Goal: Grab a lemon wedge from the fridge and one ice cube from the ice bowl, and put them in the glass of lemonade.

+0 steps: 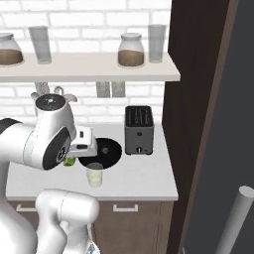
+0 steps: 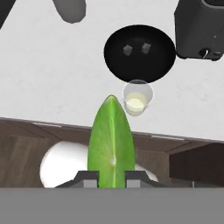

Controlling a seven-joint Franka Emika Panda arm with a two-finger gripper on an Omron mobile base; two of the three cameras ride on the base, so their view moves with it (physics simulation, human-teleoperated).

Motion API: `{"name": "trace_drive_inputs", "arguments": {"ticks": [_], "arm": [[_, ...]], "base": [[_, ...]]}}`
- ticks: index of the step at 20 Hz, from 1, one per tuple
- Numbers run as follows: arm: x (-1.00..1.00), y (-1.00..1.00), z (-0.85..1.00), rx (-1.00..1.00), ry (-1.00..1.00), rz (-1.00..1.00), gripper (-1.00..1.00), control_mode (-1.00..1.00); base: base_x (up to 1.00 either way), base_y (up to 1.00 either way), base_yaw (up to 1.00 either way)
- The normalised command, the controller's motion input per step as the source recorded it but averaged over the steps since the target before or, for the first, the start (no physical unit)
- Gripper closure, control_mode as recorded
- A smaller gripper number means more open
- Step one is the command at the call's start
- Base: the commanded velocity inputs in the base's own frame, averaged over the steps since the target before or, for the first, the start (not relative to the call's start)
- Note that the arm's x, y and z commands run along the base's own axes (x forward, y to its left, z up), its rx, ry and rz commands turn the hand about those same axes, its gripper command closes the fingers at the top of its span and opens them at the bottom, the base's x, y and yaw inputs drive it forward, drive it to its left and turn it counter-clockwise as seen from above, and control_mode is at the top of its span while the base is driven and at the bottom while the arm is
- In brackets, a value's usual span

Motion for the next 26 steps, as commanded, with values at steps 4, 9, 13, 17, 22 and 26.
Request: {"name": "trace_drive_inputs", "arguments": {"ticks": [4, 9, 13, 17, 22, 26], "arm": [[0.22, -0.03, -0.08, 0.01, 0.01, -0.07, 1.00, -1.00], [0.41, 0.08, -0.02, -0.03, 0.23, -0.16, 1.00, -1.00], [0.51, 0.15, -0.19, -0.09, 0.27, -0.14, 1.00, -1.00], [0.40, 0.00, -0.59, -0.01, 0.07, -0.06, 1.00, -1.00], [0.29, 0.00, -0.53, 0.00, -0.01, -0.03, 1.00, -1.00], [0.27, 0.01, -0.14, 0.00, -0.02, 0.00, 1.00, -1.00]], "base": [[0.00, 0.00, 0.00], [0.00, 0.00, 0.00], [0.00, 0.00, 0.00], [0.00, 0.00, 0.00], [0.00, 0.00, 0.00], [0.00, 0.00, 0.00]]}}
